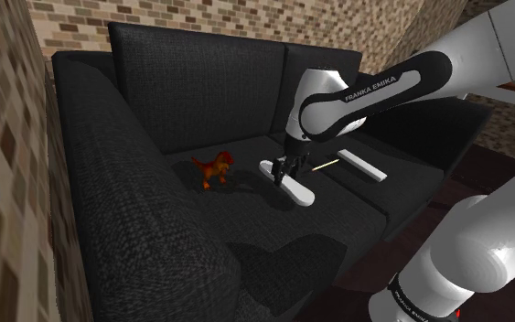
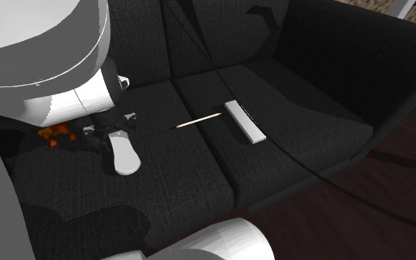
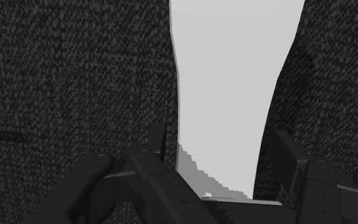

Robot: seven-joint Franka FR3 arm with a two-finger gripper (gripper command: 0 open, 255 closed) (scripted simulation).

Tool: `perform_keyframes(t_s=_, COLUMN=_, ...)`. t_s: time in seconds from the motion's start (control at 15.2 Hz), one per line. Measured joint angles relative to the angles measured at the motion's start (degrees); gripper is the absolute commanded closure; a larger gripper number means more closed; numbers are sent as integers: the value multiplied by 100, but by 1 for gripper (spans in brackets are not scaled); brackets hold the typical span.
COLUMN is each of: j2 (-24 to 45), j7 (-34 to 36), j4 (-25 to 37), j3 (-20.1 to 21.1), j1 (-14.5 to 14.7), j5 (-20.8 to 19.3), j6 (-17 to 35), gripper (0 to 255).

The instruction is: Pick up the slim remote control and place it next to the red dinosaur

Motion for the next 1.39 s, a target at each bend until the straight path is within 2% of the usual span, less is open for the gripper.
perform_keyframes(t_s=0.26, j2=5, j7=3, j4=-9, j3=3, j1=2, j5=1, j6=15, gripper=255)
perform_keyframes(t_s=0.33, j2=5, j7=3, j4=-9, j3=3, j1=2, j5=1, j6=16, gripper=0)
perform_keyframes(t_s=0.73, j2=4, j7=3, j4=-9, j3=3, j1=2, j5=1, j6=17, gripper=0)
perform_keyframes(t_s=1.06, j2=-420, j7=-18, j4=317, j3=-47, j1=2, j5=5, j6=-723, gripper=0)
perform_keyframes(t_s=1.39, j2=-483, j7=-16, j4=350, j3=-51, j1=5, j5=7, j6=-827, gripper=0)
